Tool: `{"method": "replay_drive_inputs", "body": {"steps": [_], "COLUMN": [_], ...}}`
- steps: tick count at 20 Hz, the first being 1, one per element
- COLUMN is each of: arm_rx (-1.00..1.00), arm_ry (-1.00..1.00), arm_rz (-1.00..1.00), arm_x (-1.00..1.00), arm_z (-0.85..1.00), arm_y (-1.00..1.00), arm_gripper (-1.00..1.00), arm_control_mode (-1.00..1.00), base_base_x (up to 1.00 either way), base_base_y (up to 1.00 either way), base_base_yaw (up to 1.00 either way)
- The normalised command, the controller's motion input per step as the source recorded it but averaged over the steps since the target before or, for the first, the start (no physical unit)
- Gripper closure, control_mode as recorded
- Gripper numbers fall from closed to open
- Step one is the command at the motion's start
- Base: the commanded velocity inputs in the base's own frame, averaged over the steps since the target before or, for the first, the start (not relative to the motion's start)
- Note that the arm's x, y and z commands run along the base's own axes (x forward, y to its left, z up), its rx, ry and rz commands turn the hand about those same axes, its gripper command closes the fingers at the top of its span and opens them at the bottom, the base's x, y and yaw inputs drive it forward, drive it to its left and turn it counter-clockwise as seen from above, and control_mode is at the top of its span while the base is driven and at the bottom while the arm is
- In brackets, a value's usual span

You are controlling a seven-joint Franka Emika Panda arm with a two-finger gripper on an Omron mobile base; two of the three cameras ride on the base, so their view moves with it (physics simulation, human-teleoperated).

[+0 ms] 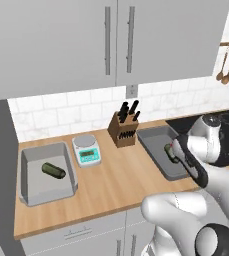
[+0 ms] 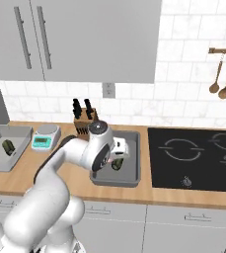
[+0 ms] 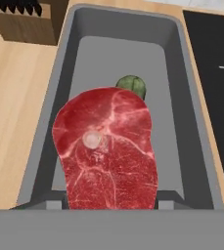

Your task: Place one cucumber and one steak in each tupperware on the nearby counter, to pack two identical lunches.

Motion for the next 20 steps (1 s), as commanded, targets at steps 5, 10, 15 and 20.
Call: {"method": "replay_drive_inputs", "body": {"steps": [5, 10, 15, 20], "arm_rx": [0.0, 0.0, 0.0, 0.0], "arm_ry": [0.09, 0.07, 0.08, 0.04], "arm_rz": [0.03, 0.04, 0.03, 0.04], "arm_x": [0.52, 0.44, 0.38, 0.0], "arm_z": [-0.24, -0.39, -0.46, -0.46], "arm_y": [-0.05, -0.13, -0.15, -0.08], "arm_gripper": [1.0, 1.0, 1.0, -1.0], "arm_control_mode": [-1.0, -1.0, -1.0, -1.0], "base_base_x": [0.0, 0.0, 0.0, 0.0], "base_base_y": [0.0, 0.0, 0.0, 0.0], "base_base_yaw": [0.0, 0.0, 0.0, 0.0]}}
